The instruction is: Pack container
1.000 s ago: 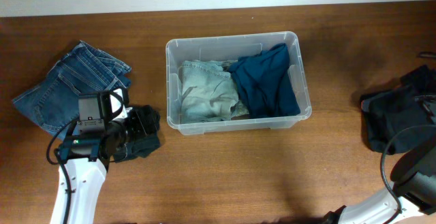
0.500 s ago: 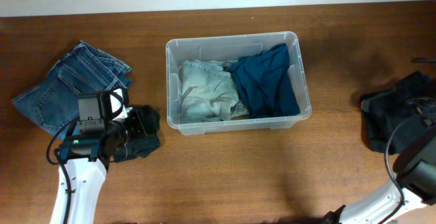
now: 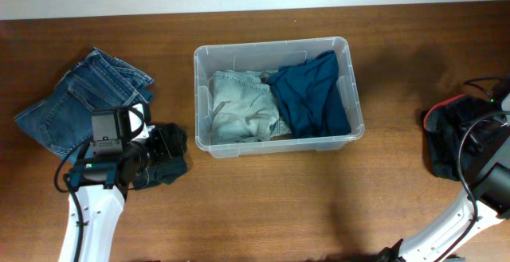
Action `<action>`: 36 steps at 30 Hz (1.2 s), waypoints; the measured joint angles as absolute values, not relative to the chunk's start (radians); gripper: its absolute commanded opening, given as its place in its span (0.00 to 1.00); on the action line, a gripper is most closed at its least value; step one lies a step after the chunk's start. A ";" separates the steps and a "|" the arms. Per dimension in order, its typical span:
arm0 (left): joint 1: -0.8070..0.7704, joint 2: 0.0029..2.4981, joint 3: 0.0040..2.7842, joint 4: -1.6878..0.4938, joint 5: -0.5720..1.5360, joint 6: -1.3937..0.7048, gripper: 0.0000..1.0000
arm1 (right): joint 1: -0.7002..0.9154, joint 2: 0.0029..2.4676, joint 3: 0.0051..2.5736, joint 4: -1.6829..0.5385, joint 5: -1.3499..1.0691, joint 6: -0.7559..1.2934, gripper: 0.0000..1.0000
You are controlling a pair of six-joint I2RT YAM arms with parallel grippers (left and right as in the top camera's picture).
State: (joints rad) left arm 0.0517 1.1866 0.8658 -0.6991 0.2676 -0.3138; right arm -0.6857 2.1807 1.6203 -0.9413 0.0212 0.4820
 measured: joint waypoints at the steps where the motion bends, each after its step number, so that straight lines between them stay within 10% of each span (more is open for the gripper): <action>1: 0.052 1.187 0.866 -0.699 0.268 -0.314 0.99 | -0.686 2.181 1.621 -0.941 0.022 0.482 0.99; 17: 0.052 1.187 0.866 -0.699 0.268 -0.314 0.99 | -0.686 2.181 1.632 -0.969 0.010 0.471 0.07; 36: 0.052 1.187 0.866 -0.699 0.268 -0.314 0.99 | -0.593 2.025 1.840 -1.151 0.009 0.381 0.04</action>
